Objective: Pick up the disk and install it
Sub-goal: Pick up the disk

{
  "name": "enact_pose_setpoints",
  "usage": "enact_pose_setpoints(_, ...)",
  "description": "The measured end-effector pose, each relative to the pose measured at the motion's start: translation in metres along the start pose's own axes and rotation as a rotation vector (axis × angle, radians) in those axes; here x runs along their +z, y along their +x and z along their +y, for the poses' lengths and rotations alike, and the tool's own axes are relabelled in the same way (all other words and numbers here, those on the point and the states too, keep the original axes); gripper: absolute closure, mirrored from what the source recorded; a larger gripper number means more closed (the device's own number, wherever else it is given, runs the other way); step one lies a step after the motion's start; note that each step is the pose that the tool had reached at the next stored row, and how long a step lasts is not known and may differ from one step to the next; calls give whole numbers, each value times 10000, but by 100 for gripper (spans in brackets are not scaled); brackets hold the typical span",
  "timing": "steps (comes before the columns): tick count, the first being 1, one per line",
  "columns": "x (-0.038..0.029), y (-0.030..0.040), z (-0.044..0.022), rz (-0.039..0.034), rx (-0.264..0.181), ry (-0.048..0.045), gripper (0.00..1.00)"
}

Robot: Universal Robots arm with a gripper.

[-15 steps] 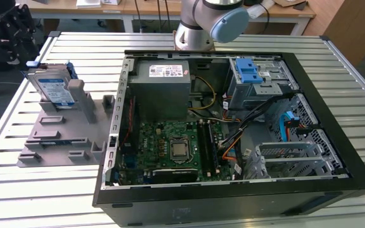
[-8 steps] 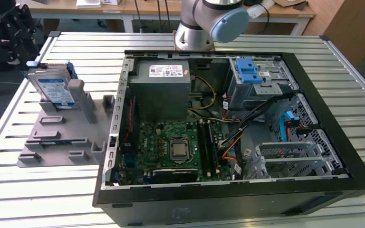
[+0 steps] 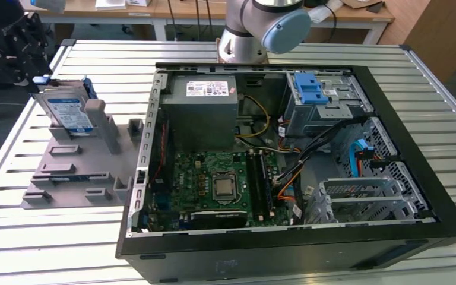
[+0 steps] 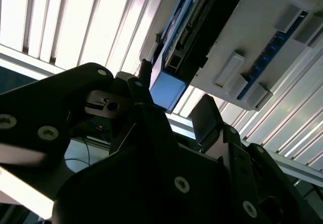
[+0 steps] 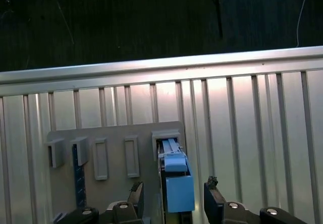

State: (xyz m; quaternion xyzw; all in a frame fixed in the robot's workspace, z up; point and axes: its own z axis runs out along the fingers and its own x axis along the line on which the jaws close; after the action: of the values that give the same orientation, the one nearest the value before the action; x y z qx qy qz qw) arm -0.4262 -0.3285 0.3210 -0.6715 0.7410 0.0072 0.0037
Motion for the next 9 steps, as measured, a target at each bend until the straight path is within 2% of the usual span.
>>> enact_pose_setpoints(7,88,1,18,4,1,0,43)
enact_pose_setpoints(8,94,0,22,5,1,-2,49)
enact_pose_setpoints(9,102,-1,25,4,0,0,49)
